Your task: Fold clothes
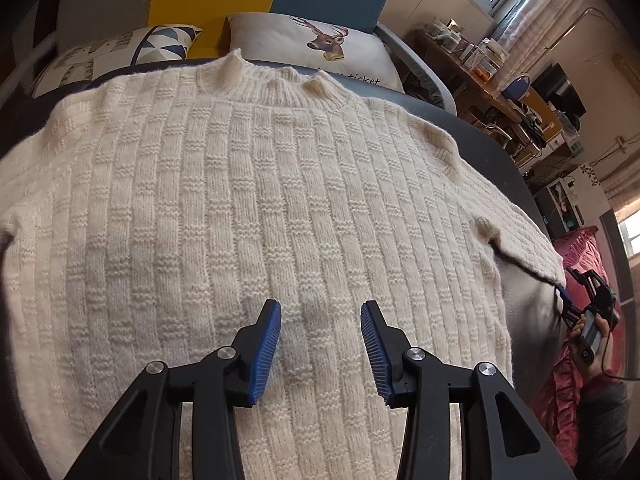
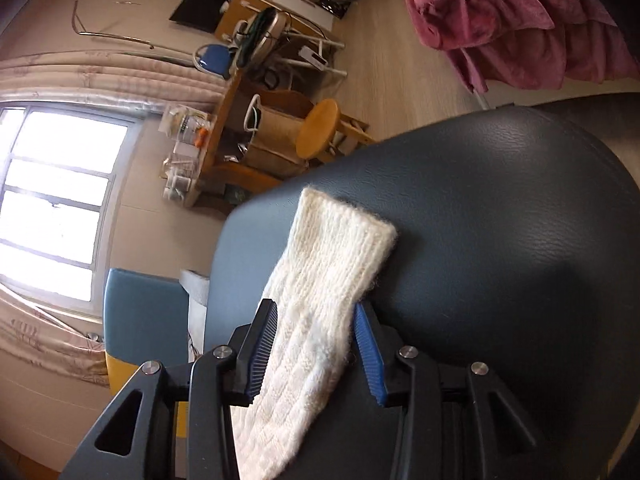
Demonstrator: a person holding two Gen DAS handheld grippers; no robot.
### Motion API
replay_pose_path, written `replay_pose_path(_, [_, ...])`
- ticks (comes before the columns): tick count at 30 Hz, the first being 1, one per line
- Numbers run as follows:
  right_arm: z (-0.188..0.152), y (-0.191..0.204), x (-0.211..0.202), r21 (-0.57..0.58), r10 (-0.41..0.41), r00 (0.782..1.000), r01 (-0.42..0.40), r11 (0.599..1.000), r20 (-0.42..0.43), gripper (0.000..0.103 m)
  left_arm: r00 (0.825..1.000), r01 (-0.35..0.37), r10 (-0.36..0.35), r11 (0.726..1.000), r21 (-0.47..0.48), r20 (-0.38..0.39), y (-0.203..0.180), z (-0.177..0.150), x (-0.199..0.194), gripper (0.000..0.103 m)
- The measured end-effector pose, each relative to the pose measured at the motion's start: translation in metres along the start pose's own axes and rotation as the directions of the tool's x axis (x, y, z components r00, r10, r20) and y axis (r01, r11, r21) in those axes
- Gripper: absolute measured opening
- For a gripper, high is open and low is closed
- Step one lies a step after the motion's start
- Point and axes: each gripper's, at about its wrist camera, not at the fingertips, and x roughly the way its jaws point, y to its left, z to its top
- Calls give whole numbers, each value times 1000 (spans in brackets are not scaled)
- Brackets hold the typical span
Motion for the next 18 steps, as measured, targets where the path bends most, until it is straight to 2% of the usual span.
replay_pose_path(4, [-2, 21, 10, -164, -46, 998, 38, 986, -43, 41, 1000, -4, 4, 1000, -14, -15, 5, -1, 4, 44])
replay_pose_path(5, [-2, 26, 12, -195, -65, 997, 55, 979, -45, 38, 1000, -6, 5, 1000, -19, -17, 5, -1, 5, 45])
replay_pose_path(6, [-1, 28, 11, -205, -89, 995, 80, 976, -38, 26, 1000, -5, 5, 1000, -20, -21, 6, -2, 6, 45])
replay_pose_path(7, [-1, 27, 11, -202, -110, 993, 101, 974, -31, 20, 1000, -4, 4, 1000, -22, -24, 6, -2, 7, 45])
replay_pose_path(8, [-1, 27, 11, -205, -121, 992, 113, 972, -26, 7, 1000, -5, 5, 1000, -20, -25, 5, -3, 7, 45])
replay_pose_path(10, [-3, 31, 13, -225, -117, 993, 109, 968, -23, 7, 1000, -9, 9, 1000, -13, -27, 4, -4, 7, 45])
replay_pose_path(15, [-17, 62, 17, -316, -24, 998, 6, 949, -53, 7, 1000, -11, 11, 1000, 4, -30, 1, -2, 7, 46])
replay_pose_path(18, [-34, 97, 24, -396, 39, 994, -78, 915, -105, 6, 1000, 4, -4, 1000, 3, -13, -3, 4, 4, 46])
